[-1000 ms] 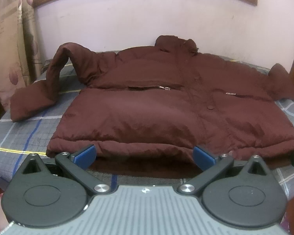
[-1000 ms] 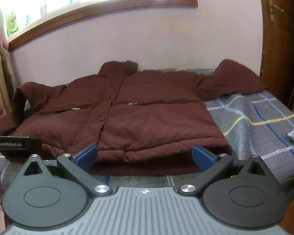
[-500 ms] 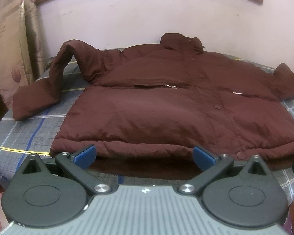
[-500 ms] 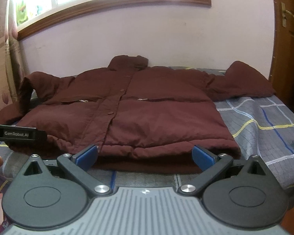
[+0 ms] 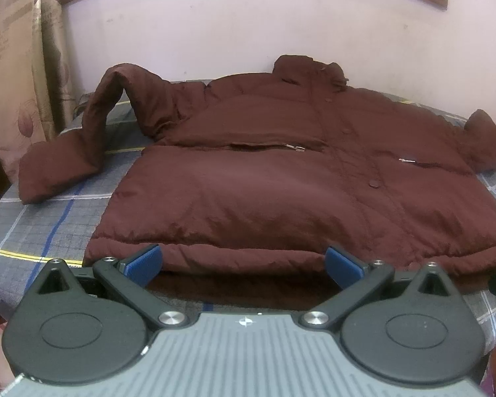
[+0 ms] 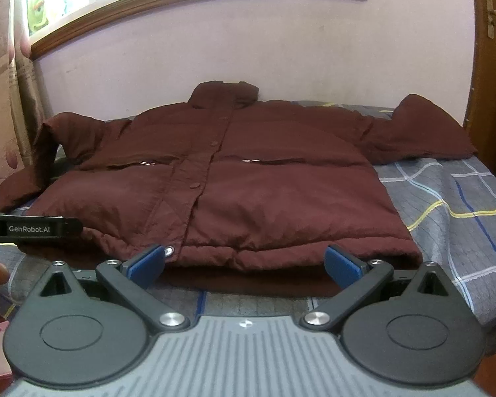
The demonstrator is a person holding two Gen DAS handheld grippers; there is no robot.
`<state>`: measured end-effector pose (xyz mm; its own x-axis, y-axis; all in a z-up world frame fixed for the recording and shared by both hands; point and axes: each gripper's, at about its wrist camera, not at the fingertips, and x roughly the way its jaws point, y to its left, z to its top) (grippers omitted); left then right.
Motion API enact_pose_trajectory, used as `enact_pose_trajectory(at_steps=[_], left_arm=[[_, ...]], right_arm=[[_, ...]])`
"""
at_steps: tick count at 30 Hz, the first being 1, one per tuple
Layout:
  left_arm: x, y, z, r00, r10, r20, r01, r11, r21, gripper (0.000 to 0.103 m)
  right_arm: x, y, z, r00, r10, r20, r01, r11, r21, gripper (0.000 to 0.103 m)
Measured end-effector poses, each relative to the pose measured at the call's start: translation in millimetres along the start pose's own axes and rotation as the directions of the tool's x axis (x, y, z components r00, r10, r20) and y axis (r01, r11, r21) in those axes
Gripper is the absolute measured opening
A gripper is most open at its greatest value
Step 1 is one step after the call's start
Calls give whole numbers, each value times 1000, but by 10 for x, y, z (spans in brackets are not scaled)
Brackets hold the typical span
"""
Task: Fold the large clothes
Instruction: 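Position both grippers open at the jacket hem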
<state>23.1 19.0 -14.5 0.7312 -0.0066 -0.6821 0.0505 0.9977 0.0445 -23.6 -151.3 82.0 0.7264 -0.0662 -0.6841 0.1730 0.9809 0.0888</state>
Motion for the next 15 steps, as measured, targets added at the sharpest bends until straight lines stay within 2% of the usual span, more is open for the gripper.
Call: enact_pose_trajectory(at_steps=[15], left_arm=[[106, 121, 59, 1000, 12, 1, -12, 1000, -20, 103]], right_arm=[[122, 82, 28, 999, 27, -31, -27, 1000, -13, 103]])
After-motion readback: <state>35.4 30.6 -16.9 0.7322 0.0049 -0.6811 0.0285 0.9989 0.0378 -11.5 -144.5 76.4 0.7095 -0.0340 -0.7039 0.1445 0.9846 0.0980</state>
